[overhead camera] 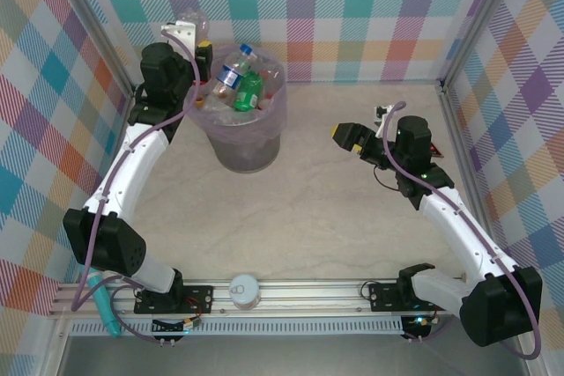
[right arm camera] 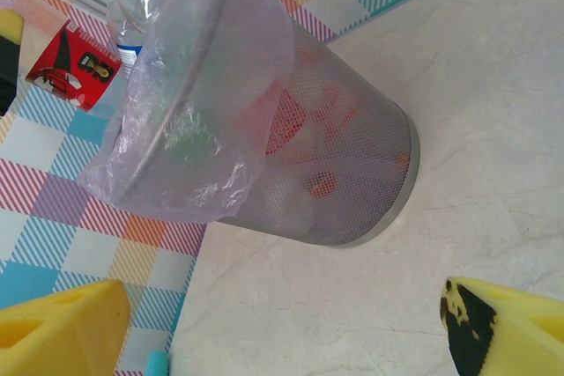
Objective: Put the plastic bottles in the bin
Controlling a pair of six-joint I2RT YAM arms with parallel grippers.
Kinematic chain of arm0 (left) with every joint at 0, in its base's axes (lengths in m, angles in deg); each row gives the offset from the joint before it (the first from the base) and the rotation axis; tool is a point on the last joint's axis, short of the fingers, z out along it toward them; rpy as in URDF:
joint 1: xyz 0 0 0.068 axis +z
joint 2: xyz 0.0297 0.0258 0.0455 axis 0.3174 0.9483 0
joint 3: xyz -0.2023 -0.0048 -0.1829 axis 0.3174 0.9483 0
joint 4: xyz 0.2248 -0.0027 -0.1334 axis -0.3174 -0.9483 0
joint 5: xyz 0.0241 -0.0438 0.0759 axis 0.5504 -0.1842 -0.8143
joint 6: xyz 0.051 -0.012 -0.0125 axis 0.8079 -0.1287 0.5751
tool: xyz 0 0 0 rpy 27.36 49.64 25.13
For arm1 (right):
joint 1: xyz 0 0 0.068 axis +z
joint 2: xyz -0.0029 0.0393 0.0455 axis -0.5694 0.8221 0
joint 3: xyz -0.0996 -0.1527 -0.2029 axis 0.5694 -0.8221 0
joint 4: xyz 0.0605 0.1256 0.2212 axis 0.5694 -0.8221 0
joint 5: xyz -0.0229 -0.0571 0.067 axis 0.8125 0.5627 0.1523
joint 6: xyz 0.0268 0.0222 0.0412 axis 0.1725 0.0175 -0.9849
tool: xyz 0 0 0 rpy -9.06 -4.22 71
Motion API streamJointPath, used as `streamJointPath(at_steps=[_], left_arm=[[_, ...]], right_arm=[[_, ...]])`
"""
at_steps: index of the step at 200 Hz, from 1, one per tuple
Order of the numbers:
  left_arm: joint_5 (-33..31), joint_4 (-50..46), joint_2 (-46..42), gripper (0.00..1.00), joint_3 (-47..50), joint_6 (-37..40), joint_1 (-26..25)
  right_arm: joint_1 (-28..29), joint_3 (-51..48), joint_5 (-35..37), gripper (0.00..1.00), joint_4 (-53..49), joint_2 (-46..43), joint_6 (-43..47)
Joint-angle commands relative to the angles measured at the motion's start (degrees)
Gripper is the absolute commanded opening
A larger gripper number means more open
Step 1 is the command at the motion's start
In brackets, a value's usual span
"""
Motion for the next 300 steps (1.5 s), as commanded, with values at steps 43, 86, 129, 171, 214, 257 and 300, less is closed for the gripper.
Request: streamJointPath(at_steps=[43, 86, 129, 171, 214, 257, 300], left_arm=[[4.2, -18.6, 7.6, 0.0, 4.9, -5.1, -2.0], [3.5, -19.0, 6.5, 0.0, 2.9, -5.2, -2.1], [0.2, -16.9, 0.6, 0.0, -2.8, -2.3, -3.0], [-5.7, -18.7, -1.9, 0.0, -5.0, 9.9, -7.3], [-10.0, -13.9, -4.3, 0.0, 0.7, 15.5, -9.9], [-13.9, -13.8, -3.1, 0.15, 1.5, 23.5, -15.6], [-16.5, -11.8, -2.8, 0.48, 2.7, 24.7, -17.8]], right_arm=[[0.4, 1.0, 0.9, 0.91, -0.1, -0.5, 0.8], [0.4, 1.5, 0.5, 0.91, -0.2, 0.2, 1.1], [0.3, 2.0, 0.5, 0.91, -0.4, 0.9, 1.6], [0.4, 2.2, 0.2, 0.91, -0.3, 1.4, 1.8], [0.4, 2.7, 0.2, 0.91, -1.4, 0.8, 2.3], [0.4, 3.1, 1.0, 0.92, -3.1, -1.6, 2.8], [0.4, 2.8, 2.4, 0.91, -5.1, -3.3, 3.6]])
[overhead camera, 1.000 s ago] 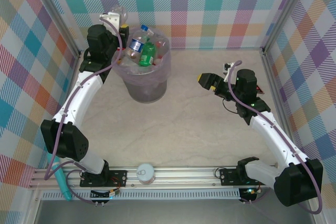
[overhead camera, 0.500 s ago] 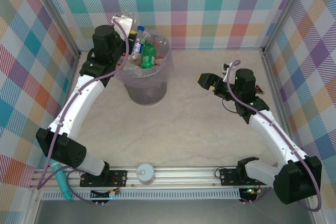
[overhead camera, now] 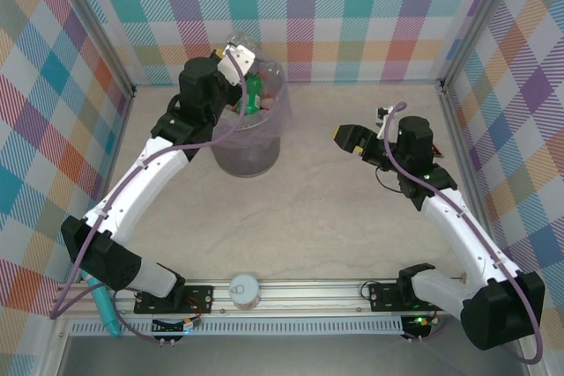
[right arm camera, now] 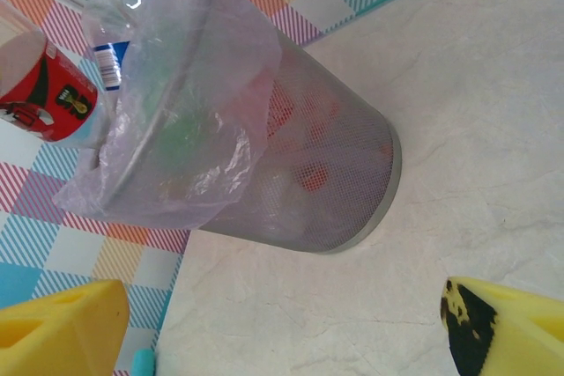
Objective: Put the plastic bottles in the bin
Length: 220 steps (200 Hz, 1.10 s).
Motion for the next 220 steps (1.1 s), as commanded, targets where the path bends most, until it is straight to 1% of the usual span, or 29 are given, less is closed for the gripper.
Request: streamJointPath(at_steps=[1, 15, 29, 42, 51, 72, 91, 128, 163, 176, 190, 220], left_arm=[[-1.8, -3.9, 1.3, 0.49, 2.2, 0.6, -1.2], [-2.0, -3.4, 0.8, 0.59, 2.0, 0.3, -1.3], [-2.0, -3.3, -0.1, 0.65, 1.7, -0.2, -1.3], [-2.1, -2.7, -1.2, 0.75, 1.8, -0.7, -1.3], [-2.4, -1.7, -1.9, 0.8, 2.1, -1.2, -1.3], [-2.8, 0.1, -3.1, 0.84, 2.5, -2.4, -1.3], [-2.6, 0.3, -3.7, 0.9, 2.2, -3.2, -1.3], [-1.3, 0.9, -5.3, 0.96, 2.7, -5.0, -1.4], [-0.1, 1.4, -6.1, 0.95, 2.2, -7.2, -1.3], [0.2, 1.9, -6.0, 0.92, 2.4, -7.5, -1.3], [0.7, 2.2, -5.5, 0.85, 2.3, -7.5, -1.3], [2.5, 0.2, -4.6, 0.76, 1.0, -7.4, -1.4]], right_arm=[[0.4, 1.8, 0.8, 0.91, -0.9, -1.7, 1.6], [0.4, 1.7, 0.9, 0.91, -0.7, -1.7, 1.5], [0.4, 1.8, 0.8, 0.92, -0.7, -1.3, 1.6], [0.4, 1.9, 0.6, 0.91, -0.2, -0.6, 1.4], [0.4, 2.0, 0.3, 0.92, 0.0, -0.1, 1.4], [0.4, 2.1, -0.2, 0.92, 0.8, 0.4, 1.2], [0.4, 2.0, -0.5, 0.92, 1.1, 0.8, 0.9], [0.4, 2.0, -0.6, 0.92, 1.4, 1.4, 0.8], [0.4, 1.9, -0.6, 0.91, 1.5, 1.2, 0.6], [0.5, 1.9, -0.2, 0.91, 1.1, 0.9, 0.6], [0.5, 1.9, 0.2, 0.92, 0.8, 0.7, 0.8], [0.5, 1.8, 0.2, 0.91, 0.7, 0.4, 0.5]])
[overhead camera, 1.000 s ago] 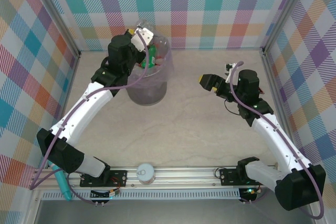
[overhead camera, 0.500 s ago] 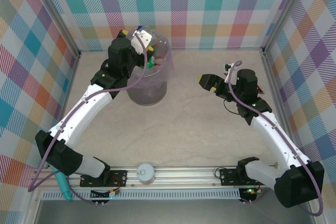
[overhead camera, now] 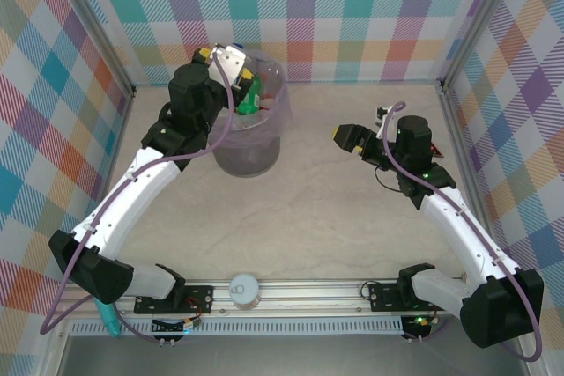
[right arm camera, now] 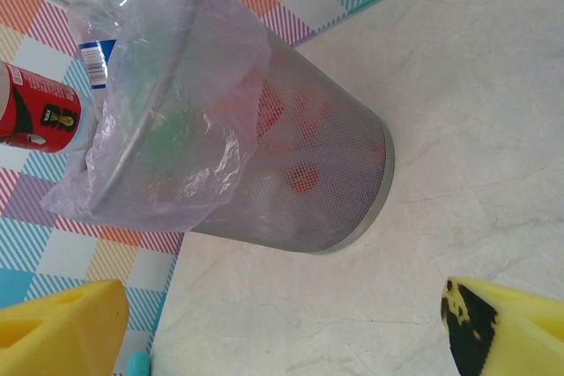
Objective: Put the plastic bottles in the bin
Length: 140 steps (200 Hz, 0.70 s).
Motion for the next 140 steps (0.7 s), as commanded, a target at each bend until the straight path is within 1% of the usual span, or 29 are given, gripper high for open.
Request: streamJointPath(at_steps=[1, 20, 42, 84, 111, 129, 140], left_arm=[[2.4, 0.0, 0.4, 0.75, -1.4, -0.6, -0.6], [3.1, -1.2, 0.4, 0.67, -1.8, -0.4, -1.3], [1.1, -2.4, 0.9, 0.62, -1.5, 2.0, -2.9], [-6.2, -5.4, 2.8, 0.58, -1.0, 7.7, -7.1], [-10.6, -6.7, 4.5, 0.56, 0.0, 10.1, -8.8], [-16.4, -6.5, 6.6, 0.56, 1.3, 12.2, -10.9], [-18.8, -6.9, 8.0, 0.56, 1.5, 12.0, -11.4]], right_arm=[[0.5, 1.8, -0.2, 0.91, 0.8, -0.8, 0.4], [0.5, 1.7, 0.3, 0.92, 0.4, -1.3, 0.6], [0.5, 1.6, 0.3, 0.92, 0.4, -1.3, 0.5], [0.5, 1.5, -0.1, 0.92, 0.9, -0.8, 0.3], [0.5, 1.5, -0.2, 0.92, 1.2, -0.2, 0.2], [0.4, 1.1, -0.2, 0.92, 1.6, -0.1, 0.0], [0.6, 1.1, -0.1, 0.91, 1.6, 0.0, 0.0]])
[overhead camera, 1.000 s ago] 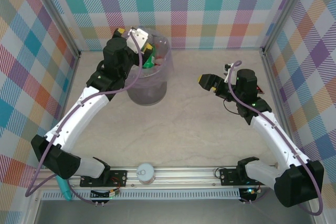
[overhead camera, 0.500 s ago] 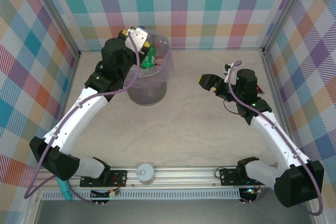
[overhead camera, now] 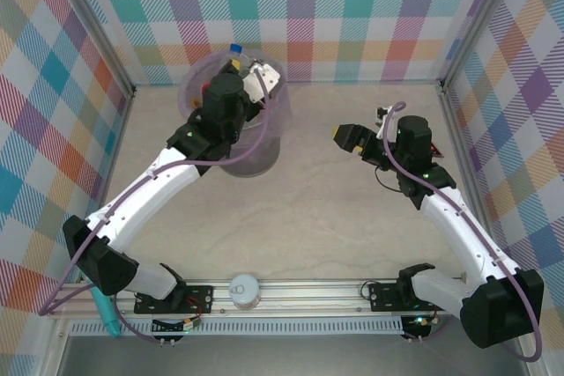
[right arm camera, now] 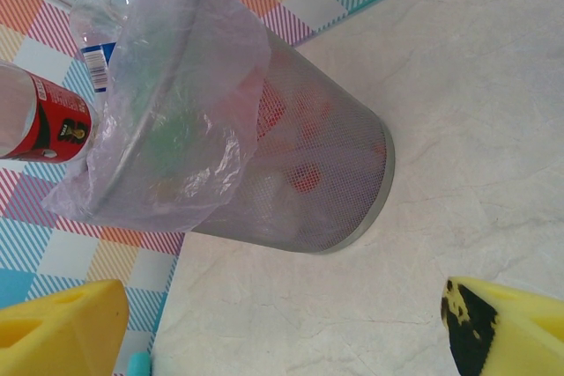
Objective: Put the plastic bottles in the bin
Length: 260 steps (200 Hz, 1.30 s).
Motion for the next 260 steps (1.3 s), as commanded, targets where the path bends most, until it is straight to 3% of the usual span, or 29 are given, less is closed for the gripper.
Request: streamJointPath(at_steps=[1, 130, 178, 235, 260], left_arm=[[-7.4, -5.4, 3.9, 0.56, 1.7, 0.1, -1.9], [-7.9, -2.6, 9.8, 0.48, 4.2, -8.3, -3.8], [-12.3, -4.2, 11.0, 0.42, -2.3, 3.0, -7.3], [-14.6, 0.3, 10.7, 0.4, -3.9, 16.8, -7.4], [-15.5, 0.4, 9.9, 0.38, -4.4, 17.4, -6.6]], right_arm=[[0.5, 1.1, -0.1, 0.92, 1.5, 0.1, 0.2], [0.5, 0.7, 1.4, 0.91, 1.0, -0.1, 0.8], [0.6, 0.6, 1.0, 0.92, 1.7, 0.2, 0.4], [0.5, 1.0, 1.2, 0.91, 1.1, -0.3, 1.1], [0.6, 1.2, 0.9, 0.91, 1.2, 0.0, 1.3]])
